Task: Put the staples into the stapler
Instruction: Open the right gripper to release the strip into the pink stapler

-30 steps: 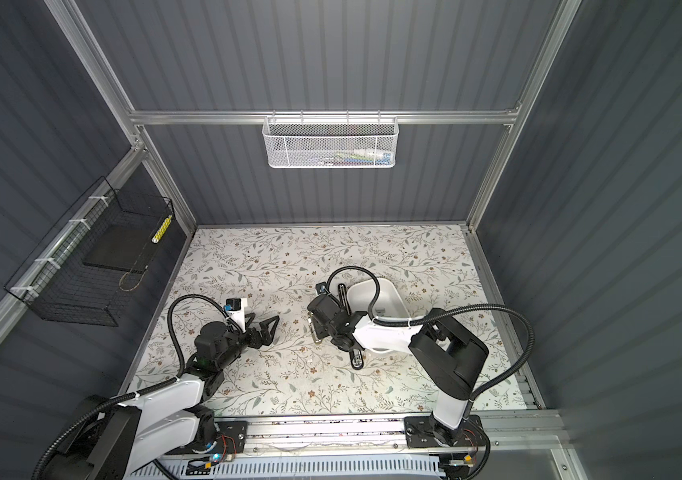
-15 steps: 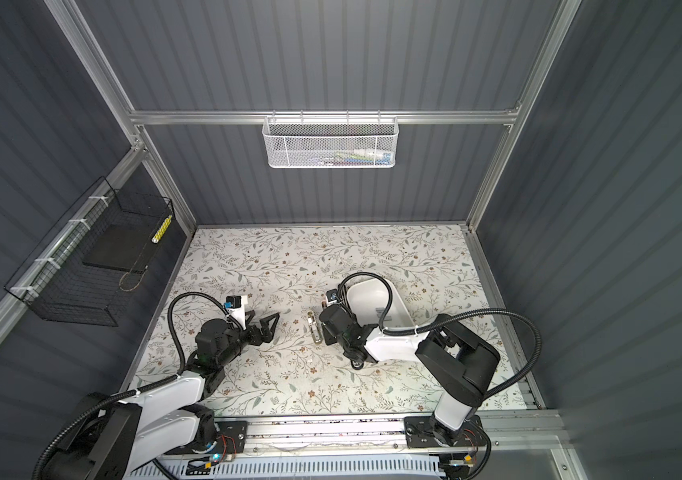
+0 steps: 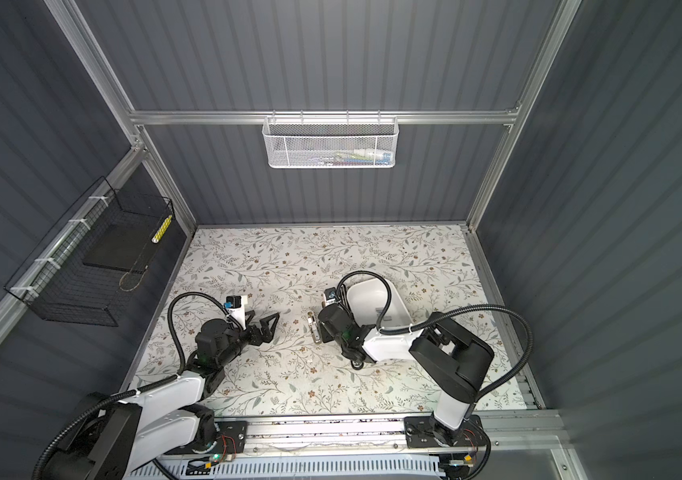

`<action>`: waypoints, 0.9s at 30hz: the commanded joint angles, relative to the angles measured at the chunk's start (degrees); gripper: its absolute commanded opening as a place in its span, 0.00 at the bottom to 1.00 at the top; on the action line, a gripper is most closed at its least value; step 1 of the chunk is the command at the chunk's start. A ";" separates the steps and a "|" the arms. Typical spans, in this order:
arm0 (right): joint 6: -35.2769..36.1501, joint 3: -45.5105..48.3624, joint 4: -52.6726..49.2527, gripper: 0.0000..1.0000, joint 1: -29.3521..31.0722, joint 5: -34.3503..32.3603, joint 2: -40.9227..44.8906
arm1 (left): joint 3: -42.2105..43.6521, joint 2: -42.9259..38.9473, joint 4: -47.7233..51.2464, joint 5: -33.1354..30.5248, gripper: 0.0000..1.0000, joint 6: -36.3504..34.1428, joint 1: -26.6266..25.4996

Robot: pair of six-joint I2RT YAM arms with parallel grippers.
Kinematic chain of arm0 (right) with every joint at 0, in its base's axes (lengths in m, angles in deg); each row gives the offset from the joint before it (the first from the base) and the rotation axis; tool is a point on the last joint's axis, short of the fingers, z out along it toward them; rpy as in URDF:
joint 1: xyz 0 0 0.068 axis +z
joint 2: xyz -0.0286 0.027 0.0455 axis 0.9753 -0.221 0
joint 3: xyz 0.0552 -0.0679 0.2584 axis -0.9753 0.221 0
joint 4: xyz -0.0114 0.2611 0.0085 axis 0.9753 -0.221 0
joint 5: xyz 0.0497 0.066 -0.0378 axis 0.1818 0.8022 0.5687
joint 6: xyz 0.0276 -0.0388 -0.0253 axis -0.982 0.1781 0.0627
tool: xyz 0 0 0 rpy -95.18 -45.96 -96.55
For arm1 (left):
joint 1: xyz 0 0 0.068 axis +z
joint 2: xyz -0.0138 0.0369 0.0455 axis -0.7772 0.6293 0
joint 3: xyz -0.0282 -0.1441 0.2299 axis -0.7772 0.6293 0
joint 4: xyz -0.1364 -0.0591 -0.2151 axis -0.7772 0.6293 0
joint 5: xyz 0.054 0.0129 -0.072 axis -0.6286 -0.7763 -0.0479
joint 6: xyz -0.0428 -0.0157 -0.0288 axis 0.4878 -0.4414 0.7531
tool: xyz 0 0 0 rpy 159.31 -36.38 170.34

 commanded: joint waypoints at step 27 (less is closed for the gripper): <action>-1.26 -0.22 1.05 0.00 -0.23 -0.56 -3.56 | -1.18 0.31 0.21 -0.12 0.99 0.28 -0.28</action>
